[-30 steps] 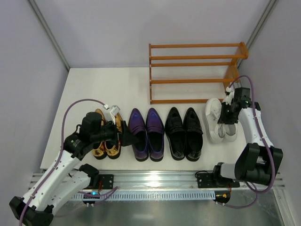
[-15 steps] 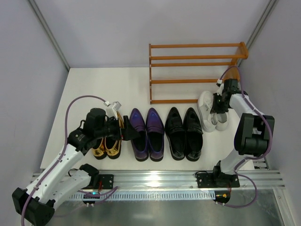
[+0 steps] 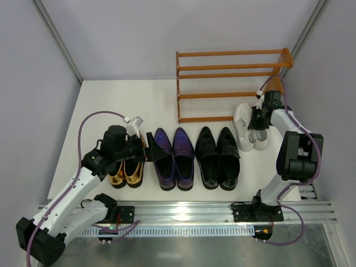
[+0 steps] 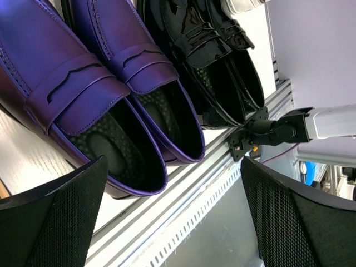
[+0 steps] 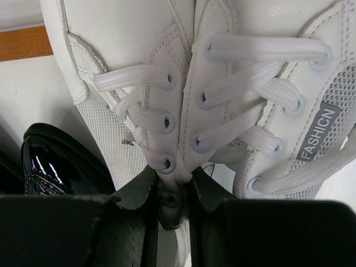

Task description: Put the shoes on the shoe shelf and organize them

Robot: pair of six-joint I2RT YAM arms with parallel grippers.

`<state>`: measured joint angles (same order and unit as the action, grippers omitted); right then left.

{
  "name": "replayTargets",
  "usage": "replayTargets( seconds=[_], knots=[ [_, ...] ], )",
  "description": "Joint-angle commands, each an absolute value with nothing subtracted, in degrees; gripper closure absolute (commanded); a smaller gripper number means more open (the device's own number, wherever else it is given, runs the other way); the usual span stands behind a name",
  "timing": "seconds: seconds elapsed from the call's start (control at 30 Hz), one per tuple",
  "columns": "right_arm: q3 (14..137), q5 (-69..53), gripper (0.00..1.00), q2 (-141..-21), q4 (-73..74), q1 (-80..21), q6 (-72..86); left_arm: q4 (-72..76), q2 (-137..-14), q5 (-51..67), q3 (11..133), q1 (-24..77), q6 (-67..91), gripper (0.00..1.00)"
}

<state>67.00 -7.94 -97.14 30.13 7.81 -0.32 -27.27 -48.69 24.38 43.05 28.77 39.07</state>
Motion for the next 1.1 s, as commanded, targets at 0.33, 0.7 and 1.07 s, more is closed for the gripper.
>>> replayTargets(
  seconds=[0.33,0.7,1.07],
  knots=[
    [66.1,-8.4,0.02,-91.2,17.0,6.2,-2.4,-23.3,-48.8,24.7,44.8,29.0,41.2,0.0],
    [59.2,-3.3,0.02,-83.9,17.0,6.2,-3.5,-23.7,-46.8,24.2,43.8,29.0,41.5,0.0],
    [53.1,4.8,0.02,-83.1,15.8,6.2,-0.6,-23.6,-45.8,24.2,42.7,28.9,41.9,0.0]
  ],
)
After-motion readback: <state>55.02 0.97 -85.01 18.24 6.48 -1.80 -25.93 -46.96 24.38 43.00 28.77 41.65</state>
